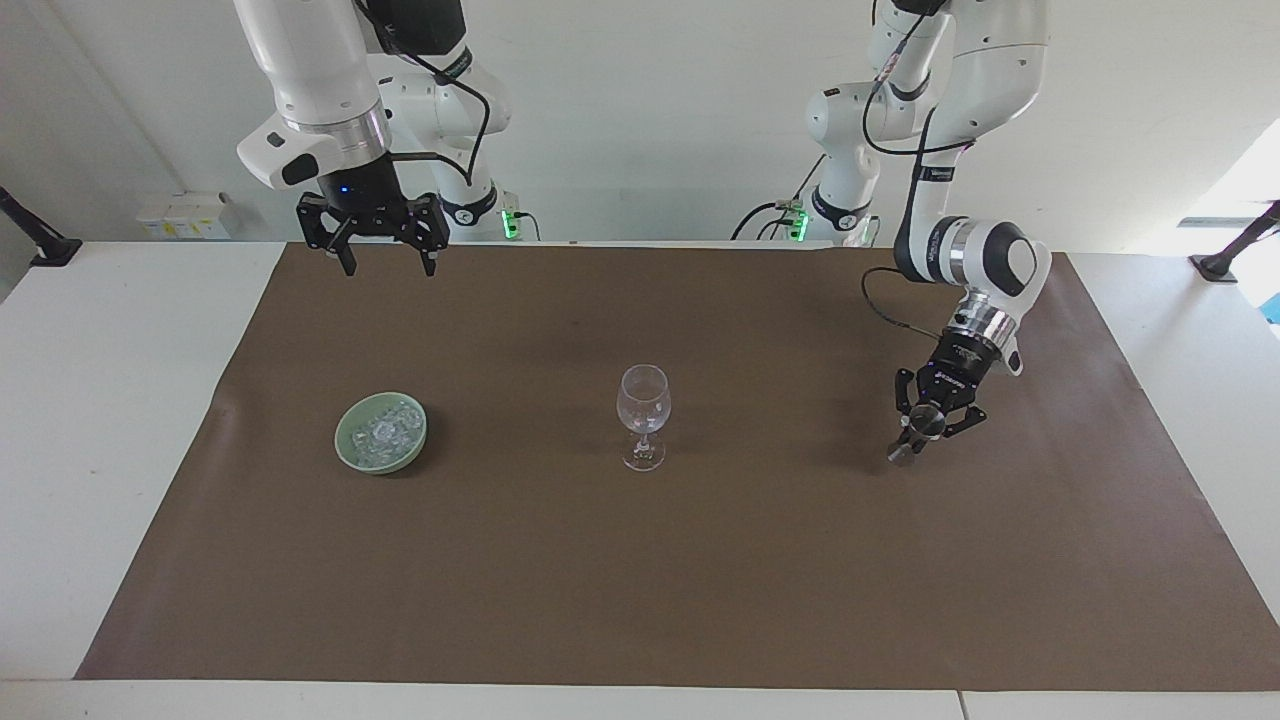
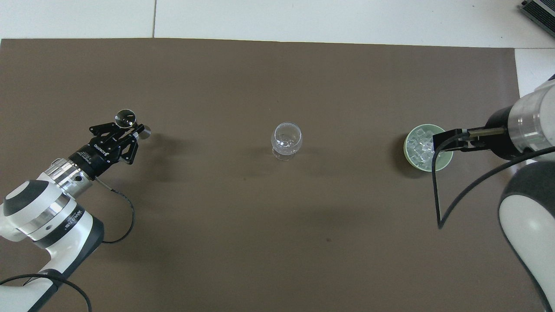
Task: Pour wine and add ice with both arms
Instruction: 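Lift the jigger with the left gripper and carry it to the glass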
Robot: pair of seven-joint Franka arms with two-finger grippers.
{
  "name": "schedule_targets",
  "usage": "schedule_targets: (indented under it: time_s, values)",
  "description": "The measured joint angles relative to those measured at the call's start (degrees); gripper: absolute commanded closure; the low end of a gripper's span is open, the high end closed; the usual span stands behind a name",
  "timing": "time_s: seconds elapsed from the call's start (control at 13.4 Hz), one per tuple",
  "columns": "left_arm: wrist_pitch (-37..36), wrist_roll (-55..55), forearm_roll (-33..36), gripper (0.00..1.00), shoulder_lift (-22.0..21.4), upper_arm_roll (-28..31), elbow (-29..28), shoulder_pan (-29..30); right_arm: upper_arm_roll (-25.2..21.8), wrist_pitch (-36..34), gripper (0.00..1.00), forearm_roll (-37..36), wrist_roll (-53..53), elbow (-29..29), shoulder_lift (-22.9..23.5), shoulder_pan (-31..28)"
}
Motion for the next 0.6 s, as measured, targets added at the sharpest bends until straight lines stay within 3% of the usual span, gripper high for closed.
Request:
schedule_targets:
  time_s: [0.6]
  values:
    - [18.85, -2.92, -8.83, 1.00, -2.05, -14.70, 7.03, -3.27, 0.00, 0.00, 0.00, 0.00, 0.00, 0.00, 0.00, 0.00]
